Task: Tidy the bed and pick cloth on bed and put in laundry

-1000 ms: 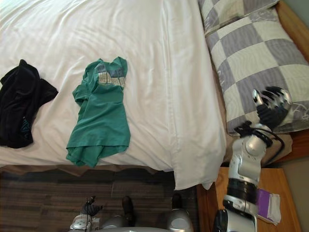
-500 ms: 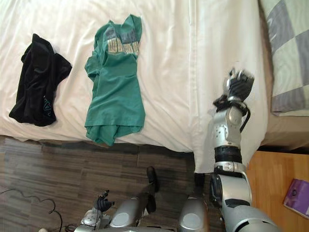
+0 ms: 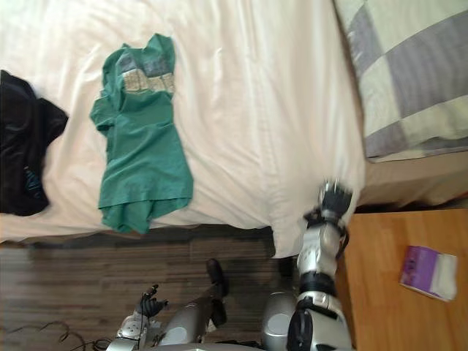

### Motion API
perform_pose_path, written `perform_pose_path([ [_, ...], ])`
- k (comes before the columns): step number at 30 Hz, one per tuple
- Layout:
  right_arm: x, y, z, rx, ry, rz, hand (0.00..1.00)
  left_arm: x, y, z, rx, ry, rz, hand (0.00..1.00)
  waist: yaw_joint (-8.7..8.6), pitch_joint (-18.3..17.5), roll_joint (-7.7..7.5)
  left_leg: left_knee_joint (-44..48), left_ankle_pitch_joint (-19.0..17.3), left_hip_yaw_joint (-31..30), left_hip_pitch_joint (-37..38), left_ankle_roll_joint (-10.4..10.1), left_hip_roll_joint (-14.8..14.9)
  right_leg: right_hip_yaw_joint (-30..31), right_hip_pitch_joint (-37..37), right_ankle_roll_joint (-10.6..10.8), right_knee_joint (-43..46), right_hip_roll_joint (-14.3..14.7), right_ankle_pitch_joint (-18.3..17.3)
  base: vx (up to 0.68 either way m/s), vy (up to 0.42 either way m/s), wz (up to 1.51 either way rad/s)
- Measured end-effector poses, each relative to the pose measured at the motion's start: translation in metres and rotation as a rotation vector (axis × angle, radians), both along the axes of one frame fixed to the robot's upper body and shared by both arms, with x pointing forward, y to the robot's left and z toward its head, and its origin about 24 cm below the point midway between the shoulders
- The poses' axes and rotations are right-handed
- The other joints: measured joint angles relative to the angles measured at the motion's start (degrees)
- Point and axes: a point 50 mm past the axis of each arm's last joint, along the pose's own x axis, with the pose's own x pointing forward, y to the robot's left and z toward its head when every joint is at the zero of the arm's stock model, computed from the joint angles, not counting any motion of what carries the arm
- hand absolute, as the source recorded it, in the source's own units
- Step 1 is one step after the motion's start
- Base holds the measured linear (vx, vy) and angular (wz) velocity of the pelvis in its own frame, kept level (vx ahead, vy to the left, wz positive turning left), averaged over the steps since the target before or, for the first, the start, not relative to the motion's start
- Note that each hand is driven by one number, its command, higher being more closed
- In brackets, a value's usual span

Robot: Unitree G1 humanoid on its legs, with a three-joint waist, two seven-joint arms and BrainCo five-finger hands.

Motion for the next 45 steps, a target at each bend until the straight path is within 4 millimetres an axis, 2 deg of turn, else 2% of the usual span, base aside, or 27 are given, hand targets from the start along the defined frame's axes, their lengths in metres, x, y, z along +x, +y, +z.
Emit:
perform_pose_path([
  [1,-0.061,0.003,-0.048,0.101,0.263,-0.03,1.0,0.003,-0.007,0.0,-0.028,-0.007,0.028,0.0,-0.06,0.0,0.09,0.0,-0.3,0.7,0.5,-0.3,0.1,0.3,0.0,-0.2,0.3,0.1,-0.3,0.07,-0.03,-0.27],
  [2,-0.099,0.004,-0.066,0.134,0.394,-0.05,1.0,0.002,-0.013,-0.001,-0.052,-0.007,0.048,0.0,-0.27,0.0,0.15,0.0,-0.5,1.3,1.1,-0.5,0.2,0.8,0.0,-0.3,0.6,0.2,-0.5,0.08,-0.027,-0.33],
  [3,-0.121,0.006,-0.074,0.152,0.46,-0.056,1.0,0.002,-0.015,-0.002,-0.061,-0.004,0.059,0.0,-0.43,0.0,0.14,0.0,-0.6,1.8,1.7,-0.6,0.2,1.3,0.1,-0.3,1.1,0.3,-0.7,0.07,-0.023,-0.41],
  [4,-0.161,0.01,-0.086,0.173,0.58,-0.057,1.0,0.003,-0.016,-0.002,-0.063,-0.004,0.064,0.0,-0.42,0.0,0.1,-0.1,-0.8,2.9,3.6,-0.9,0.6,2.0,1.1,-0.5,1.7,0.6,-1.2,0.07,-0.037,-0.41],
  [5,-0.182,0.01,-0.089,0.172,0.638,-0.058,1.0,0.003,-0.015,-0.002,-0.061,-0.002,0.067,0.0,-0.45,-0.3,-0.02,-0.3,-1.1,3.1,5.2,-1.2,0.9,2.3,2.0,-0.6,2.5,0.9,-2.0,0.05,-0.044,-0.35],
  [7,-0.191,0.011,-0.09,0.135,0.683,0.011,1.0,0.001,-0.013,-0.003,-0.056,0.007,0.08,0.0,-0.41,-1.6,-0.35,-0.3,-1.4,3.1,6.6,-1.7,1.5,2.4,2.6,-0.8,3.9,1.5,-3.0,0.01,-0.047,-0.08],
  [9,-0.19,0.012,-0.09,0.105,0.697,0.066,1.0,-0.001,-0.012,-0.004,-0.051,0.021,0.073,0.0,-0.29,-3.1,-0.79,-0.4,-1.5,2.8,6.8,-1.7,2.1,1.4,3.3,-1.0,3.9,1.9,-3.4,-0.02,-0.044,0.17],
  [10,-0.185,0.01,-0.088,0.071,0.7,0.109,0.0,-0.005,-0.012,-0.006,-0.048,0.037,0.07,0.0,0.08,-4.4,-1.42,-0.4,-1.5,2.3,6.9,-1.8,2.3,0.9,3.7,-1.1,3.9,1.9,-3.6,-0.02,-0.02,0.25],
  [14,-0.162,0.015,-0.085,-0.006,0.668,0.257,0.0,-0.015,-0.01,-0.01,-0.033,0.079,0.047,0.0,1.24,-6.9,-2.58,-0.4,-1.7,0.8,7.6,-2.0,2.1,-0.5,5.0,-0.7,3.8,1.7,-4.3,-0.02,0.006,0.2],
  [17,-0.157,0.014,-0.084,-0.061,0.683,0.335,0.0,-0.016,-0.009,-0.01,-0.021,0.092,0.022,0.0,2.92,-8.1,-2.75,-0.4,-1.9,0.4,7.6,-1.7,2.1,-0.8,5.6,-0.9,3.7,1.6,-4.5,0.0,0.011,0.09],
  [21,-0.154,0.012,-0.084,-0.114,0.703,0.427,0.0,-0.018,-0.005,-0.011,-0.012,0.099,0.028,0.0,3.53,-8.3,-2.93,0.2,-3.0,-0.4,9.1,-2.1,2.0,-2.0,8.3,-1.1,2.9,1.7,-5.2,0.05,0.003,0.11],
  [23,-0.155,0.012,-0.085,-0.122,0.714,0.445,0.0,-0.017,-0.004,-0.01,-0.012,0.098,0.034,0.0,3.74,-8.5,-3.22,5.7,-5.9,-0.6,7.4,-2.5,2.5,-2.0,8.6,-1.0,4.2,1.0,-6.7,0.08,0.013,0.04],
  [24,-0.156,0.012,-0.085,-0.13,0.724,0.464,0.0,-0.016,-0.005,-0.01,-0.019,0.091,0.041,0.0,4.06,-8.5,-3.14,14.8,-9.4,-1.7,4.1,-3.3,3.4,-2.5,8.8,-0.6,5.9,0.1,-7.8,0.05,0.025,0.22],
  [28,-0.164,0.01,-0.088,-0.128,0.769,0.475,0.0,-0.007,-0.004,-0.007,-0.024,0.063,0.062,0.0,4.68,-8.5,-4.43,28.2,-11.8,-0.3,-1.1,-4.3,4.6,-4.6,10.7,0.1,8.1,-3.4,-8.5,0.08,0.042,0.29],
  [31,-0.161,0.005,-0.086,-0.141,0.766,0.471,0.0,-0.011,-0.004,-0.008,-0.023,0.076,0.067,0.0,4.4,-8.9,-3.65,30.3,-13.5,-1.3,-1.7,-2.5,10.9,-4.5,11.1,1.1,8.7,-4.5,-8.4,0.11,0.172,-0.03],
  [33,-0.162,0.002,-0.085,-0.16,0.777,0.477,0.0,-0.005,-0.004,-0.006,-0.008,0.059,0.067,0.0,4.32,-9.0,-4.2,28.5,-13.3,-7.1,-2.8,-2.9,13.9,-4.3,10.6,3.2,9.4,-6.9,-8.3,0.06,0.282,0.13],
  [34,-0.162,0.001,-0.085,-0.173,0.784,0.487,0.0,-0.002,-0.006,-0.005,-0.007,0.046,0.059,0.0,4.33,-9.1,-4.26,25.8,-12.8,-13.6,-3.5,-3.5,15.3,-4.0,9.6,5.5,10.0,-8.7,-8.4,0.05,0.484,0.11],
  [35,-0.161,0.0,-0.085,-0.191,0.791,0.506,0.0,0.0,-0.008,-0.005,-0.004,0.039,0.044,0.0,4.41,-9.4,-3.87,23.7,-12.4,-18.5,-3.2,-3.6,16.3,-3.5,9.1,7.6,9.9,-9.6,-8.2,0.06,0.602,0.03],
  [36,-0.16,-0.001,-0.085,-0.207,0.798,0.523,0.0,0.001,-0.011,-0.005,-0.001,0.039,0.03,0.0,4.48,-9.7,-3.28,22.9,-12.1,-20.4,-3.2,-4.9,16.8,-3.4,8.7,7.8,9.6,-9.8,-8.1,0.05,0.615,-0.08],
  [37,-0.155,0.014,-0.089,-0.178,0.799,0.548,0.0,0.008,-0.001,0.0,0.042,0.021,-0.006,0.0,4.66,-9.7,-7.3,25.4,-15.0,-19.9,-4.0,-11.1,12.6,-1.9,9.0,7.4,7.7,-14.2,-5.8,0.04,0.617,-0.17],
  [39,-0.153,0.026,-0.091,-0.176,0.798,0.597,0.0,0.012,0.016,0.004,0.104,0.013,-0.036,0.0,4.83,-11.0,-8.69,30.6,-18.1,-19.2,-6.9,-11.7,11.1,-1.9,7.7,6.8,5.3,-15.2,3.6,0.0,0.606,-0.48],
  [40,-0.145,0.031,-0.09,-0.234,0.797,0.691,0.0,0.011,0.02,0.004,0.123,0.024,-0.057,0.0,6.43,-11.7,-9.18,31.7,-19.8,-15.8,-7.1,-9.9,11.2,-2.8,4.6,0.5,3.7,-15.2,12.5,-0.08,0.589,-1.15],
  [41,-0.134,0.029,-0.087,-0.302,0.793,0.758,0.0,0.012,0.018,0.004,0.121,0.023,-0.065,0.0,7.66,-11.8,-9.14,30.1,-19.4,-11.9,-5.8,-8.0,11.5,-8.7,1.9,-6.6,4.8,-15.2,15.8,-0.08,0.552,-1.24],
  [42,-0.129,0.029,-0.086,-0.334,0.791,0.795,0.0,0.013,0.017,0.004,0.117,0.023,-0.067,0.0,7.91,-11.8,-9.1,29.1,-18.5,-10.7,-4.8,-7.6,11.3,-12.3,0.5,-8.0,7.5,-15.2,13.8,0.0,0.503,-0.93],
  [43,-0.122,0.032,-0.084,-0.389,0.784,0.865,0.0,0.013,0.013,0.003,0.108,0.022,-0.07,0.0,7.6,-11.7,-8.89,25.3,-16.0,-9.0,-3.1,-6.9,10.5,-19.1,-0.1,-4.5,12.8,-13.1,7.6,0.04,0.341,-0.42],
  [44,-0.12,0.031,-0.083,-0.411,0.784,0.882,0.0,0.013,0.012,0.003,0.105,0.022,-0.072,0.0,7.54,-11.6,-8.63,23.8,-15.1,-8.8,-2.4,-6.6,10.0,-19.2,-0.1,-3.1,14.9,-10.8,5.2,0.06,0.315,-0.29],
  [45,-0.115,0.032,-0.082,-0.435,0.773,0.902,0.0,0.015,0.009,0.003,0.105,0.02,-0.092,0.0,7.56,-11.6,-7.95,20.2,-12.9,-8.1,-0.7,-6.0,9.1,-18.4,0.0,-1.9,17.3,-5.3,-1.4,0.0,0.25,-0.04],
])
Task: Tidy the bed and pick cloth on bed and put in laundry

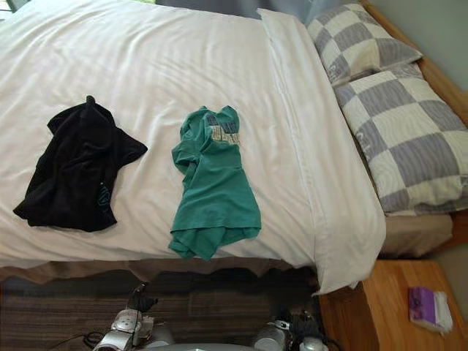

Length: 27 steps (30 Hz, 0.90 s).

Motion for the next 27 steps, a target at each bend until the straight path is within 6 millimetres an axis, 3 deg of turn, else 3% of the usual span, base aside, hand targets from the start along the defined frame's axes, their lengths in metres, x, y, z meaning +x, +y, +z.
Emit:
perform_pose_path([
  [1,0.004,0.001,0.002,-0.006,-0.021,0.021,0.0,0.003,-0.005,0.0,-0.009,-0.004,-0.014,0.0,-0.38,0.3,0.94,-3.2,1.9,0.2,1.0,0.8,-1.3,2.4,1.2,-0.2,0.4,5.7,-5.7,0.0,0.209,0.07],
  [3,0.01,0.002,0.005,-0.006,-0.05,0.024,0.0,0.005,-0.014,0.0,-0.029,-0.006,-0.022,0.0,-0.98,0.3,0.57,-4.7,2.9,-0.3,1.7,1.6,-4.4,2.9,4.0,-1.5,-2.5,8.1,-9.2,-0.02,0.136,0.27],
  [5,0.016,0.002,0.008,-0.007,-0.078,0.027,0.0,0.002,-0.024,-0.003,-0.047,0.017,-0.037,0.0,-1.44,1.5,2.21,-5.5,3.7,-0.9,3.0,2.8,-6.4,4.0,6.8,-1.9,-4.8,7.3,-9.7,-0.06,0.104,0.31],
  [9,0.019,0.011,0.007,0.019,-0.08,0.025,0.0,-0.007,-0.032,-0.007,-0.071,0.039,-0.031,0.0,-0.61,1.8,2.8,-7.1,5.0,-1.6,4.6,3.2,-7.0,4.0,8.9,-2.8,-7.1,6.8,-10.0,-0.11,0.011,0.17],
  [11,0.025,0.006,0.01,0.016,-0.095,0.013,0.0,0.001,-0.042,-0.004,-0.113,0.007,-0.041,0.0,-0.83,3.4,4.33,-0.2,4.7,-1.5,0.8,2.2,-7.1,3.3,8.9,-1.8,-6.4,5.6,-10.2,-0.16,0.052,0.23],
  [13,0.027,0.002,0.011,0.008,-0.098,0.013,0.0,0.002,-0.047,-0.004,-0.137,-0.003,-0.028,0.0,-1.11,4.0,4.91,4.8,4.1,0.1,-1.5,1.9,-6.4,3.3,9.1,-1.5,-6.5,4.5,-9.2,-0.1,0.135,0.0],
  [14,0.027,0.001,0.011,0.009,-0.095,0.003,0.0,0.002,-0.048,-0.003,-0.15,-0.008,-0.012,0.0,-1.02,4.0,6.08,7.8,2.2,2.7,-1.8,3.8,-5.7,4.0,9.5,-0.8,-6.6,4.1,-8.7,-0.07,0.184,-0.27],
  [16,0.024,-0.002,0.01,0.02,-0.095,-0.04,0.0,-0.003,-0.046,-0.005,-0.156,0.003,0.015,0.0,-1.63,3.9,6.87,11.2,-1.4,3.3,-1.8,5.8,-4.1,4.9,9.5,0.2,-6.7,3.7,-7.9,-0.06,0.26,-0.42],
  [18,0.023,-0.002,0.01,0.036,-0.1,-0.082,0.0,-0.004,-0.038,-0.005,-0.147,0.0,0.042,0.0,-1.68,3.6,5.57,15.5,-2.9,2.5,-3.3,7.5,0.1,6.3,8.5,2.2,-6.5,1.8,-6.8,-0.03,0.374,-0.32],
  [19,0.022,-0.003,0.01,0.035,-0.099,-0.089,0.0,-0.004,-0.037,-0.005,-0.144,-0.001,0.042,0.0,-1.77,3.4,5.26,15.9,-2.9,1.7,-3.8,7.5,1.2,6.6,8.2,2.7,-6.5,1.0,-6.6,0.04,0.405,-0.04],
  [21,0.018,-0.011,0.01,0.026,-0.093,-0.126,0.0,-0.002,-0.034,-0.004,-0.135,-0.006,0.031,0.0,-1.97,3.0,4.46,15.3,-2.7,-3.1,-4.7,7.2,7.0,8.0,6.3,6.3,-6.4,-2.6,-4.6,0.08,0.494,0.04],
  [22,0.017,-0.012,0.01,0.022,-0.091,-0.13,0.0,-0.002,-0.034,-0.004,-0.137,-0.004,0.023,0.0,-1.96,3.0,4.51,14.8,-2.7,-4.5,-4.7,7.2,8.3,8.4,6.0,7.3,-6.4,-3.4,-4.0,0.07,0.625,0.03],
  [23,0.016,-0.015,0.01,0.015,-0.088,-0.129,0.0,0.0,-0.034,-0.004,-0.131,-0.001,-0.019,0.0,-1.94,2.7,5.01,12.0,-2.9,-7.2,-4.2,4.8,9.7,9.0,5.7,9.5,-6.8,-4.9,-2.8,0.06,0.561,0.07],
  [24,0.015,-0.016,0.009,0.014,-0.081,-0.132,0.0,0.001,-0.035,-0.004,-0.12,0.012,-0.056,0.0,-1.79,2.3,4.92,10.7,-6.0,-8.3,-3.3,-4.9,7.6,9.6,5.8,9.3,-8.0,-6.3,-1.6,0.09,0.84,0.17],
  [25,0.009,0.0,0.003,0.067,-0.046,-0.152,0.0,0.009,-0.023,0.0,-0.066,0.006,-0.117,0.0,-1.62,1.9,1.4,13.7,-6.8,-7.8,-5.6,-4.2,3.1,13.7,5.9,10.1,-10.3,-7.9,-1.2,0.09,0.629,0.29],
  [26,0.008,0.005,0.001,0.082,-0.04,-0.148,0.0,0.011,-0.018,0.001,-0.036,0.011,-0.148,0.0,-1.83,1.3,0.56,15.1,-7.1,-8.3,-6.9,-3.6,1.7,13.7,6.2,9.5,-10.5,-7.7,-0.7,0.09,0.547,0.18],
  [27,0.007,0.011,0.0,0.102,-0.036,-0.143,0.0,0.015,-0.014,0.003,-0.007,0.011,-0.18,0.0,-1.48,0.9,-0.05,16.8,-7.7,-7.3,-8.1,-2.4,0.8,12.8,5.3,6.9,-11.0,-8.7,4.1,0.0,0.477,-0.29],
])
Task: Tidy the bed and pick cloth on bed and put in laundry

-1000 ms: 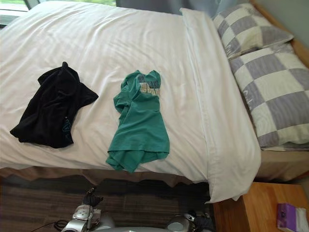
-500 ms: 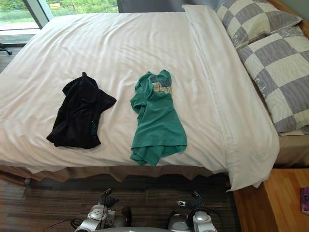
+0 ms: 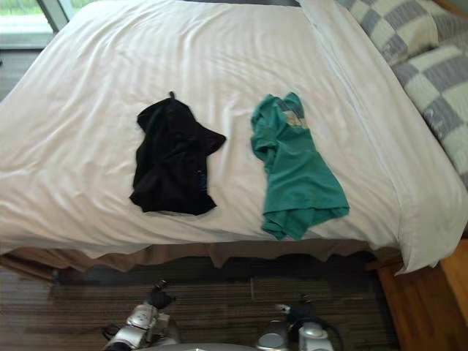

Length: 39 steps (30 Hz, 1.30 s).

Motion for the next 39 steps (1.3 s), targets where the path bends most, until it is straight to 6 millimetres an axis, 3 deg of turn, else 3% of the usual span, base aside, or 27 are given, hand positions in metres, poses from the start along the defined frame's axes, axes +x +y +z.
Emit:
perform_pose_path([
  [1,0.004,0.008,0.0,0.015,-0.007,0.02,0.0,-0.001,0.001,0.0,0.003,0.002,0.004,0.0,0.97,-0.6,1.05,-1.6,-0.7,3.7,0.6,2.0,0.2,-2.3,-3.5,-9.8,0.1,0.1,7.4,-0.04,0.482,-0.67],
  [2,0.007,0.009,0.002,0.006,-0.013,0.05,0.0,-0.003,0.002,-0.001,-0.001,0.005,0.015,0.0,1.52,-0.6,1.23,-3.0,-0.2,6.0,1.5,2.9,0.4,-4.7,-4.6,-11.4,0.5,0.1,8.6,-0.06,0.555,-0.94],
  [4,0.009,0.012,0.002,-0.005,-0.01,0.109,0.0,-0.009,0.003,-0.003,-0.007,0.018,0.035,0.0,1.56,-0.4,1.45,-9.3,2.6,9.0,6.0,5.4,-0.7,-12.9,-4.0,-6.7,6.0,3.4,2.9,-0.01,0.285,-0.61],
  [6,0.01,0.013,0.003,-0.015,-0.017,0.131,0.0,-0.011,0.0,-0.004,-0.022,0.024,0.042,0.0,1.44,-0.3,1.92,-15.2,5.7,10.2,8.9,6.8,-2.9,-12.4,-3.4,-6.1,10.0,9.2,-6.8,-0.02,0.251,-0.15],
  [8,0.009,0.011,0.003,-0.015,-0.024,0.108,0.0,-0.013,-0.007,-0.006,-0.041,0.033,0.046,0.0,0.58,-0.4,1.66,-19.9,8.8,9.9,10.1,8.0,-6.2,-10.1,-2.0,-7.0,9.6,13.4,-13.8,-0.06,0.156,0.23],
  [11,0.004,-0.003,0.004,-0.015,-0.037,-0.035,0.0,-0.026,-0.015,-0.012,-0.063,0.072,0.061,0.0,-0.05,0.5,3.43,-23.5,10.7,8.9,13.7,8.0,-7.9,-10.4,1.7,-6.8,6.1,13.3,-12.4,-0.08,0.09,0.18],
  [13,-0.003,-0.007,0.002,0.01,-0.028,-0.127,0.0,-0.036,-0.01,-0.015,-0.077,0.09,0.129,0.0,0.11,0.3,3.21,-26.8,12.5,8.7,15.3,7.8,-8.3,-11.0,2.3,-6.4,5.4,13.3,-12.1,-0.09,-0.002,0.17],
  [15,-0.017,-0.013,-0.001,0.054,-0.015,-0.297,0.0,-0.047,0.003,-0.017,-0.11,0.098,0.303,0.0,0.17,0.1,3.03,-29.8,14.1,8.1,16.1,7.6,-8.5,-11.8,2.3,-6.3,4.8,13.5,-12.2,-0.07,-0.025,0.18],
  [18,-0.058,-0.037,-0.008,0.082,0.041,-0.655,0.0,-0.088,0.042,-0.022,-0.176,0.104,0.802,0.0,0.61,-0.7,2.76,-32.2,15.0,7.8,16.5,7.6,-8.6,-11.9,2.7,-6.1,3.4,13.9,-11.2,0.01,-0.01,0.01],
  [20,-0.111,-0.058,-0.01,0.076,0.093,-0.986,0.0,-0.148,0.084,-0.018,-0.176,0.076,1.335,0.0,0.66,-1.2,2.6,-33.6,15.3,7.8,17.7,7.7,-8.9,-12.0,4.1,-5.9,1.9,14.2,-10.7,0.14,-0.007,0.0],
  [23,-0.15,-0.072,-0.007,0.051,0.117,-1.246,0.0,-0.191,0.124,-0.002,-0.13,-0.049,1.726,0.0,0.57,-2.5,2.4,-34.7,15.3,7.5,18.3,7.7,-9.2,-12.2,5.0,-5.9,0.6,14.3,-10.7,0.14,-0.007,0.1],
  [24,-0.161,-0.079,-0.004,0.033,0.108,-1.326,0.0,-0.201,0.144,0.009,-0.095,-0.126,1.827,0.0,0.57,-2.8,2.34,-35.0,15.3,7.1,18.6,7.7,-9.2,-12.5,5.6,-5.9,0.1,14.4,-10.7,0.09,-0.006,0.15],
  [26,-0.162,-0.095,0.004,-0.03,0.048,-1.384,0.0,-0.199,0.17,0.029,-0.028,-0.28,1.881,0.0,0.72,-4.4,2.67,-35.6,15.3,6.9,18.3,7.7,-9.3,-12.5,5.7,-5.9,-0.5,14.5,-10.7,0.06,0.002,0.12],
  [27,-0.152,-0.124,0.025,-0.162,-0.07,-1.366,0.0,-0.186,0.193,0.06,0.121,-0.465,1.833,0.0,0.59,-6.4,3.41,-36.2,15.3,6.7,18.1,7.7,-9.5,-12.6,5.6,-5.6,-0.6,14.4,-11.0,0.04,0.008,0.06],
  [28,-0.147,-0.136,0.035,-0.217,-0.126,-1.356,0.0,-0.176,0.201,0.075,0.167,-0.548,1.794,0.0,0.59,-7.2,3.62,-36.5,15.3,6.6,18.2,7.7,-9.5,-12.6,5.6,-5.7,-0.6,14.4,-11.2,0.07,0.005,0.07],
  [30,-0.132,-0.169,0.07,-0.393,-0.259,-1.3,0.0,-0.146,0.219,0.123,0.281,-0.818,1.687,0.0,0.97,-8.8,3.56,-36.6,15.3,6.5,18.3,7.7,-9.5,-12.7,5.8,-5.8,-0.6,14.4,-11.5,0.07,-0.007,0.04],
  [32,-0.105,-0.215,0.125,-0.619,-0.453,-1.236,0.0,-0.114,0.234,0.194,0.391,-1.19,1.545,0.0,1.0,-9.0,3.79,-36.7,15.3,6.4,18.7,7.7,-9.5,-12.7,6.2,-5.6,-0.6,14.5,-11.4,0.04,-0.009,0.03],
  [35,-0.07,-0.249,0.181,-0.801,-0.603,-1.144,0.0,-0.08,0.248,0.252,0.434,-1.443,1.466,0.0,0.84,-9.0,3.99,-36.7,15.3,6.0,19.4,7.7,-9.6,-12.5,7.1,-5.7,-0.6,14.5,-11.4,0.02,-0.001,0.06],
  [36,-0.06,-0.253,0.191,-0.836,-0.625,-1.102,0.0,-0.073,0.25,0.263,0.437,-1.483,1.441,0.0,0.8,-8.9,4.12,-36.7,15.3,6.0,19.5,7.7,-9.6,-12.3,7.1,-5.7,-0.6,14.5,-11.4,0.0,0.0,0.0],
  [39,-0.003,-0.257,0.237,-0.955,-0.758,-0.854,0.0,-0.035,0.25,0.313,0.42,-1.65,1.265,0.0,0.24,-8.5,4.65,-36.7,15.3,6.4,20.2,7.7,-9.5,-11.7,7.5,-5.7,-0.5,14.6,-11.4,0.0,0.006,-0.08],
])
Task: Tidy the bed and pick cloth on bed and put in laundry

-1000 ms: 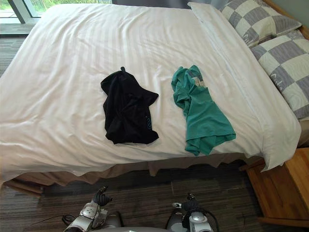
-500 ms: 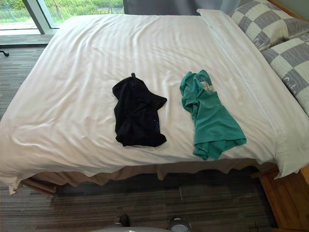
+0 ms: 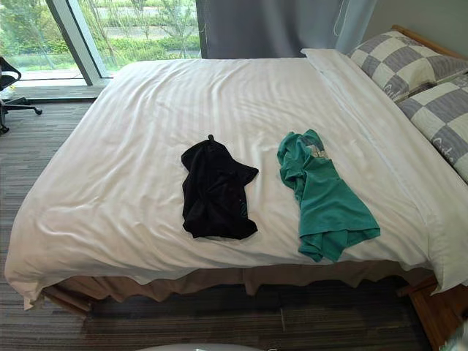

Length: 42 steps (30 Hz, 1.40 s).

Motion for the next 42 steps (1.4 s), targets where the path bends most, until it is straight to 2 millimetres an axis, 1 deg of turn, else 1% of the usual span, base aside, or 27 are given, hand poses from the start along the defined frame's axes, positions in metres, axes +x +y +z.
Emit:
perform_pose_path([
  [2,0.04,0.014,0.026,-0.13,0.013,0.151,0.0,0.027,-0.009,0.028,0.105,-0.01,-0.097,0.0,-0.07,0.1,0.22,0.0,0.0,0.6,0.7,0.0,0.0,0.5,-0.1,0.0,0.0,0.0,0.0,0.01,0.006,-0.12],
  [4,0.06,0.028,0.038,-0.191,0.004,0.247,0.0,0.039,-0.017,0.036,0.148,-0.017,-0.156,0.0,-0.1,0.3,0.32,0.0,0.0,1.2,1.0,0.0,0.0,1.5,-0.3,-0.2,0.0,0.1,0.2,0.03,0.008,-0.21],
  [5,0.067,0.035,0.041,-0.212,0.0,0.293,0.0,0.049,-0.023,0.037,0.157,-0.014,-0.196,0.0,-0.1,0.3,0.3,0.0,-0.1,1.5,0.9,0.0,0.0,2.1,-0.7,-0.2,0.0,0.1,0.2,0.01,0.007,-0.21],
  [6,0.071,0.039,0.043,-0.222,-0.003,0.321,0.0,0.055,-0.027,0.036,0.164,0.002,-0.227,0.0,-0.13,0.5,0.27,0.0,-0.1,1.7,0.8,0.0,0.0,2.5,-0.9,-0.2,0.0,0.1,0.2,0.02,0.009,-0.19],
  [7,0.074,0.044,0.047,-0.238,-0.015,0.351,0.0,0.065,-0.037,0.033,0.181,0.033,-0.286,0.0,-0.14,1.3,0.25,0.0,-0.1,2.1,1.0,0.0,0.0,3.0,-0.9,-0.1,0.0,0.1,0.4,0.02,0.009,-0.14],
  [8,0.076,0.047,0.048,-0.245,-0.021,0.37,0.0,0.071,-0.043,0.031,0.19,0.046,-0.321,0.0,-0.26,1.6,0.22,0.1,-0.1,2.2,1.0,0.1,0.0,3.1,-1.0,0.0,-0.1,0.0,0.5,0.01,0.008,-0.13],
  [9,0.082,0.054,0.047,-0.251,-0.017,0.418,0.0,0.088,-0.06,0.023,0.211,0.102,-0.413,0.0,-0.51,1.8,0.05,0.1,-0.1,2.4,0.9,0.1,0.0,3.4,-1.1,0.0,-0.1,0.1,0.5,0.01,0.005,-0.13],
  [11,0.091,0.064,0.043,-0.253,-0.01,0.482,0.0,0.103,-0.074,0.016,0.24,0.176,-0.486,0.0,-0.71,2.0,-0.14,0.2,-0.1,2.6,0.9,0.1,0.0,4.4,-1.5,-0.2,-0.1,0.1,0.7,0.01,0.002,-0.19],
  [12,0.1,0.075,0.04,-0.243,-0.016,0.536,0.0,0.113,-0.086,0.009,0.27,0.253,-0.532,0.0,-0.94,2.2,-0.14,0.3,-0.1,2.9,0.7,0.1,0.1,5.0,-2.0,-0.3,-0.2,0.3,0.9,0.01,-0.003,-0.21],
  [14,0.109,0.092,0.037,-0.245,-0.014,0.614,0.0,0.126,-0.102,-0.001,0.326,0.379,-0.587,0.0,-1.73,2.7,0.07,0.5,-0.1,3.6,0.7,0.1,0.1,6.2,-2.1,-0.2,-0.9,0.4,1.5,0.01,0.004,-0.22],
  [15,0.112,0.096,0.036,-0.251,-0.004,0.635,0.0,0.128,-0.106,-0.003,0.339,0.407,-0.602,0.0,-1.86,2.8,0.12,0.6,-0.1,3.9,0.6,0.1,0.1,6.5,-2.2,-0.3,-1.1,0.4,1.6,0.0,0.016,-0.29],
  [17,0.118,0.109,0.034,-0.254,0.0,0.698,0.0,0.141,-0.119,-0.013,0.379,0.511,-0.654,0.0,-1.97,3.4,0.36,1.5,-0.1,4.8,-0.3,0.1,0.1,8.2,-3.3,-0.6,-1.6,0.4,2.5,0.0,0.012,-0.29],
  [18,0.119,0.112,0.035,-0.258,-0.001,0.711,0.0,0.145,-0.122,-0.015,0.384,0.534,-0.669,0.0,-2.01,3.6,0.47,1.5,-0.1,5.1,-0.4,0.1,0.1,8.6,-3.4,-0.4,-2.0,0.5,2.8,-0.03,0.01,-0.25],
  [19,0.122,0.117,0.035,-0.266,-0.001,0.748,0.0,0.158,-0.13,-0.019,0.398,0.588,-0.709,0.0,-2.09,4.4,0.73,1.6,-0.1,5.7,-0.7,0.1,0.1,9.3,-3.9,-0.4,-2.3,0.6,3.2,-0.03,0.009,-0.17],
  [21,0.125,0.124,0.035,-0.269,-0.001,0.78,0.0,0.169,-0.137,-0.023,0.409,0.644,-0.741,0.0,-2.61,5.0,1.09,1.8,-0.1,5.7,-1.6,0.1,0.3,9.5,-4.4,-0.6,-3.1,0.9,4.1,-0.05,0.004,-0.1],
  [23,0.127,0.14,0.038,-0.277,-0.041,0.833,0.0,0.182,-0.145,-0.026,0.431,0.715,-0.766,0.0,-3.5,6.0,1.57,1.8,-0.1,6.3,-3.5,0.1,0.7,10.4,-6.8,-0.8,-3.3,1.4,5.1,-0.07,0.005,-0.18],
  [24,0.128,0.143,0.038,-0.281,-0.047,0.844,0.0,0.184,-0.147,-0.026,0.44,0.728,-0.77,0.0,-3.53,6.3,1.59,1.8,-0.1,6.7,-3.8,0.1,0.8,10.8,-7.3,-0.8,-3.5,1.5,5.4,-0.08,0.006,-0.28],
  [25,0.128,0.147,0.039,-0.293,-0.05,0.85,0.0,0.19,-0.154,-0.026,0.465,0.757,-0.782,0.0,-3.67,7.0,1.71,2.1,-0.1,7.2,-4.9,0.1,0.8,11.5,-8.2,-0.7,-4.3,1.6,6.3,-0.09,0.004,-0.24],
  [29,0.127,0.15,0.035,-0.286,-0.046,0.855,0.0,0.203,-0.176,-0.023,0.527,0.791,-0.81,0.0,-4.16,8.3,2.35,2.2,0.0,8.4,-7.3,0.1,0.8,12.7,-10.5,-0.7,-6.1,1.8,8.2,-0.05,0.002,-0.18],
  [32,0.124,0.156,0.037,-0.295,-0.063,0.869,0.0,0.214,-0.185,-0.024,0.533,0.831,-0.814,0.0,-4.97,9.9,3.17,2.3,0.3,8.7,-9.1,0.4,0.8,12.9,-12.4,-0.8,-6.1,1.8,8.8,-0.03,-0.009,-0.06],
  [35,0.123,0.16,0.037,-0.287,-0.08,0.873,0.0,0.221,-0.191,-0.026,0.541,0.864,-0.825,0.0,-5.15,11.1,3.4,2.3,0.4,9.1,-9.9,0.4,0.8,13.5,-13.4,-0.9,-6.2,1.9,9.1,-0.01,-0.013,-0.09],
  [39,0.122,0.16,0.035,-0.282,-0.074,0.873,0.0,0.225,-0.204,-0.033,0.562,0.911,-0.858,0.0,-5.26,12.6,3.67,2.3,0.4,9.8,-10.7,0.4,0.8,14.0,-14.4,-1.0,-6.6,1.9,9.2,0.02,-0.015,-0.06],
  [42,0.123,0.166,0.032,-0.26,-0.095,0.88,0.0,0.235,-0.202,-0.048,0.524,1.027,-0.858,0.0,-5.26,13.8,4.09,2.3,0.4,10.5,-12.1,0.4,0.8,14.6,-15.8,-1.4,-7.2,2.0,10.0,0.01,-0.015,-0.1],
])
